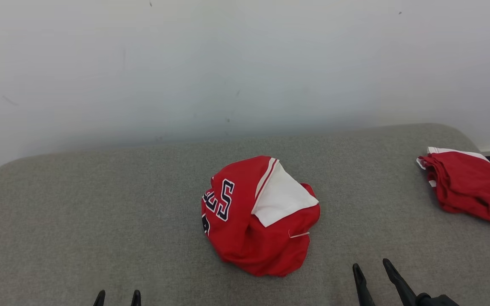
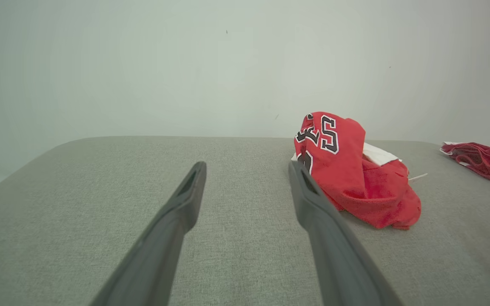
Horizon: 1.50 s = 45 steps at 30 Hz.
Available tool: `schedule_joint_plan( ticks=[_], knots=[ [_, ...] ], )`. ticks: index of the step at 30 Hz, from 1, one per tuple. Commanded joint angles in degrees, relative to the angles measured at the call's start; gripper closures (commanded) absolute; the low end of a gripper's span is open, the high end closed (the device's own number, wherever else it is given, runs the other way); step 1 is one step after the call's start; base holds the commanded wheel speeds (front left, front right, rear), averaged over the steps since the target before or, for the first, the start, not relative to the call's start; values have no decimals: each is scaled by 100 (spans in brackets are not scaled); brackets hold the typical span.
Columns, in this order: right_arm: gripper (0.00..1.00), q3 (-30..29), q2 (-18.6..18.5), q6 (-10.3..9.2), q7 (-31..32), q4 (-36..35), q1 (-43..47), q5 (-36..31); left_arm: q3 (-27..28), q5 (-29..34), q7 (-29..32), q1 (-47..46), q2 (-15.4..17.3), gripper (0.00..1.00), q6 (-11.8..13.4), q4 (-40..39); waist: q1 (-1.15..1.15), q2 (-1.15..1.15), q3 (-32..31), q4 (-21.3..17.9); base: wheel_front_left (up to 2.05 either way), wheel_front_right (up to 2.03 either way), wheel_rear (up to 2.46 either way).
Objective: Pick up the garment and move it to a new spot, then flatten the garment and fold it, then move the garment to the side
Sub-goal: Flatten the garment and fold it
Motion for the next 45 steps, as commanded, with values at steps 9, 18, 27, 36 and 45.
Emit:
schedule_joint_plan(
  ticks=[9, 18, 27, 36, 45],
  knots=[
    [0, 63, -64, -7, -4, 13, -144, 19, -141, 82, -21, -958, -1, 0, -330, 362, 0, 0, 283, -208, 0, 0, 0],
    [0, 148, -206, -7, -4, -34, -854, -34, -1318, 197, 443, -4554, 10, 0, -783, 2379, 0, 0, 1611, -909, 0, 0, 0],
    [0, 154, -129, -7, -4, -55, -1198, -63, -2362, -138, 1424, -6285, 7, 0, -539, 3706, 0, 0, 2222, -1068, 0, 0, 0],
    [0, 257, -38, -7, -4, 20, -1387, -64, -3278, -190, 2895, -7445, -1, 0, -133, 4754, 0, 0, 2453, -1181, 0, 0, 0],
    [0, 371, 35, -7, -4, 92, -1506, 12, -4059, -538, 4279, -8114, 2, 52, -16, 5135, 0, 0, 2533, -1338, 0, 0, 0]
  ],
)
